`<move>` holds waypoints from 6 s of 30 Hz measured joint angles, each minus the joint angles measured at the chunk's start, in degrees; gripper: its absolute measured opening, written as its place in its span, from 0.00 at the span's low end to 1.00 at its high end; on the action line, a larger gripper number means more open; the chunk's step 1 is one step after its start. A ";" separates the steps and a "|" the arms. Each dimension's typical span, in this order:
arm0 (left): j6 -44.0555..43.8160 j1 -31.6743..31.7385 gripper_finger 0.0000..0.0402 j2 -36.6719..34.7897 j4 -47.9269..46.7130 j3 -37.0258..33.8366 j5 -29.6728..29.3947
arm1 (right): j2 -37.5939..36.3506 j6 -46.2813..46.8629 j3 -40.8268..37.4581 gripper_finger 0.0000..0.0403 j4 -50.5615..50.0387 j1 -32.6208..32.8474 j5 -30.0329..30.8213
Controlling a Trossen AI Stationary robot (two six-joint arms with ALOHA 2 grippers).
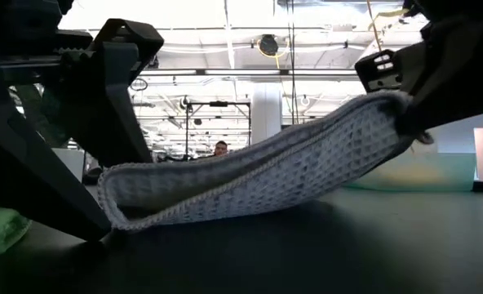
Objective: Fold microfiber towels
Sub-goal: Fold the white microfiber cloth
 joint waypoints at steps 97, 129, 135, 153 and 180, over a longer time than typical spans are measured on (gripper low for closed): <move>-22.78 1.92 0.39 4.90 10.75 -0.35 -16.66 | -6.37 41.70 0.00 0.01 -12.76 5.42 19.69; 1.75 3.98 0.43 -2.21 57.27 -22.53 9.19 | -3.65 38.72 0.00 0.01 -11.43 -1.08 16.95; 5.18 2.00 0.49 -2.05 41.43 -15.65 -3.97 | -3.65 38.66 0.00 0.01 -11.45 -1.08 16.02; -12.14 2.55 0.55 -2.12 15.29 -2.48 -0.98 | -3.65 38.28 0.00 0.01 -11.45 -1.04 16.02; -33.16 -0.21 0.68 5.16 17.37 -0.79 -19.27 | -3.65 37.21 0.00 0.01 -11.23 -1.02 15.97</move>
